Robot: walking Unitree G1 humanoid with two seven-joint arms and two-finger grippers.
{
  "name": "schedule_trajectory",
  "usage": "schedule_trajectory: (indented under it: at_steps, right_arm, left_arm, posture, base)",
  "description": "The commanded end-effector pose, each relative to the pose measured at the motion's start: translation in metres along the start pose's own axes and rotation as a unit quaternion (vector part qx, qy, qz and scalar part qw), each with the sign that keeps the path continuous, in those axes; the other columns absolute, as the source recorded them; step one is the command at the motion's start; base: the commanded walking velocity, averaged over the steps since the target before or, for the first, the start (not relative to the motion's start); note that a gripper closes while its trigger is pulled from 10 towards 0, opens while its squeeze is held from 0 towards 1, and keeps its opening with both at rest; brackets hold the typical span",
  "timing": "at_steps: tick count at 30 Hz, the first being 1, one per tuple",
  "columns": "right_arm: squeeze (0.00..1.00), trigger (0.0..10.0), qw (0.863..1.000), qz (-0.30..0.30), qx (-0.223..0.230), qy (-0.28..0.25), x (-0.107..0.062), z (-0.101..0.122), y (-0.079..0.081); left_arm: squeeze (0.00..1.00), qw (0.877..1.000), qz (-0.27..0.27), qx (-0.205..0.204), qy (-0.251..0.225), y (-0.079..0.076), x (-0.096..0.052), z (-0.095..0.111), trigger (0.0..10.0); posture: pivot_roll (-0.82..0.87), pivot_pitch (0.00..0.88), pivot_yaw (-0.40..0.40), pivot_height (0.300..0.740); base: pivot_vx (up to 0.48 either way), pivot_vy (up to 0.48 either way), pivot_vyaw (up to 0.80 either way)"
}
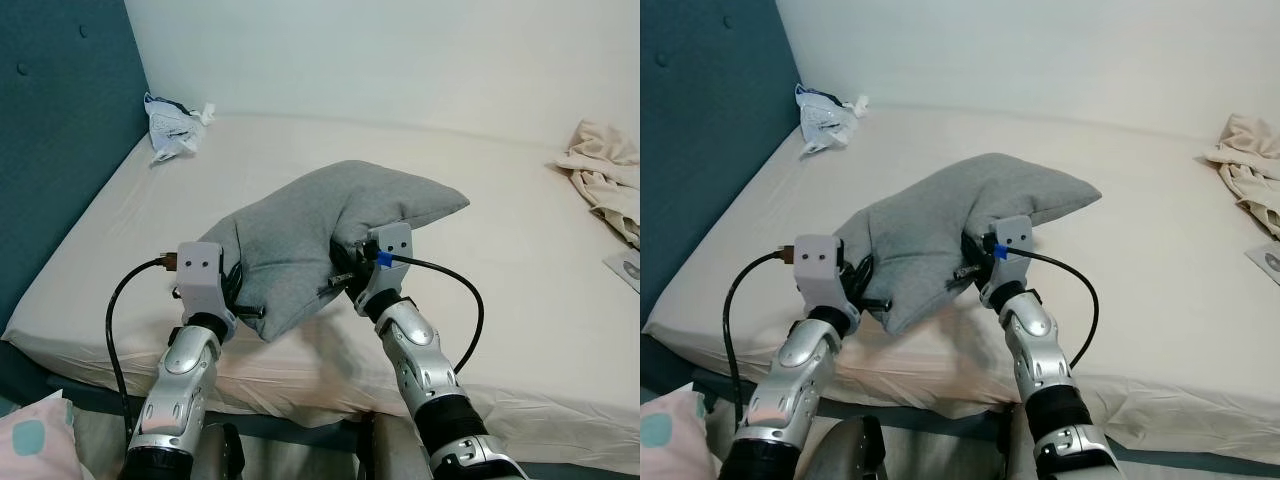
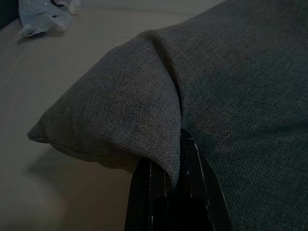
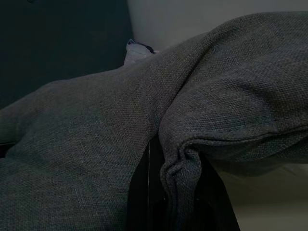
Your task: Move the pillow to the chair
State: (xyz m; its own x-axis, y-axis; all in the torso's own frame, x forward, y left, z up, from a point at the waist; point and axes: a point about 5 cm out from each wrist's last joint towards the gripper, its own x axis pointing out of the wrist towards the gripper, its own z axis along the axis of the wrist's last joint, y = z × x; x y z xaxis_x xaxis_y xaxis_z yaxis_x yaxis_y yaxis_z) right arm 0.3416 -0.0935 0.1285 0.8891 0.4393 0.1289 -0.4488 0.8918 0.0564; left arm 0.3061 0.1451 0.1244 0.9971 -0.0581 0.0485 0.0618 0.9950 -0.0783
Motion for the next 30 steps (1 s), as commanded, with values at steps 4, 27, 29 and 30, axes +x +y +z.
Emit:
schedule_trajectory:
  at_steps: [4,27,29,30]
  right_arm:
    - [0.0,10.0,0.999,0.027,-0.027,-0.012,-0.0041,0.0016,0.0017]
    - [0.0,10.0,0.999,0.04,-0.03,-0.014,-0.003,0.0007,0.0058]
    - [0.0,10.0,0.999,0.041,-0.03,-0.014,-0.0028,0.0009,0.0063]
    - [0.0,10.0,0.999,0.041,-0.03,-0.014,-0.0028,0.0009,0.0063]
  left_arm:
    - [0.0,0.999,0.022,0.029,-0.025,0.0099,-0.0016,0.0052,10.0]
    - [0.0,0.998,0.021,0.041,-0.035,0.0084,-0.0028,0.0044,10.0]
    - [0.0,0.998,0.022,0.041,-0.036,0.0089,-0.0032,0.0047,10.0]
    - [0.0,0.998,0.022,0.041,-0.036,0.0089,-0.0032,0.0047,10.0]
  posture:
    - [0.05,0.062,-0.06,0.61]
    - [0.06,0.061,-0.067,0.72]
    - [0.06,0.061,-0.067,0.73]
    - [0.06,0.061,-0.067,0.73]
  base:
    - [0.0,0.0,0.0]
    - [0.0,0.0,0.0]
    - [0.0,0.0,0.0]
    - [0.0,0.0,0.0]
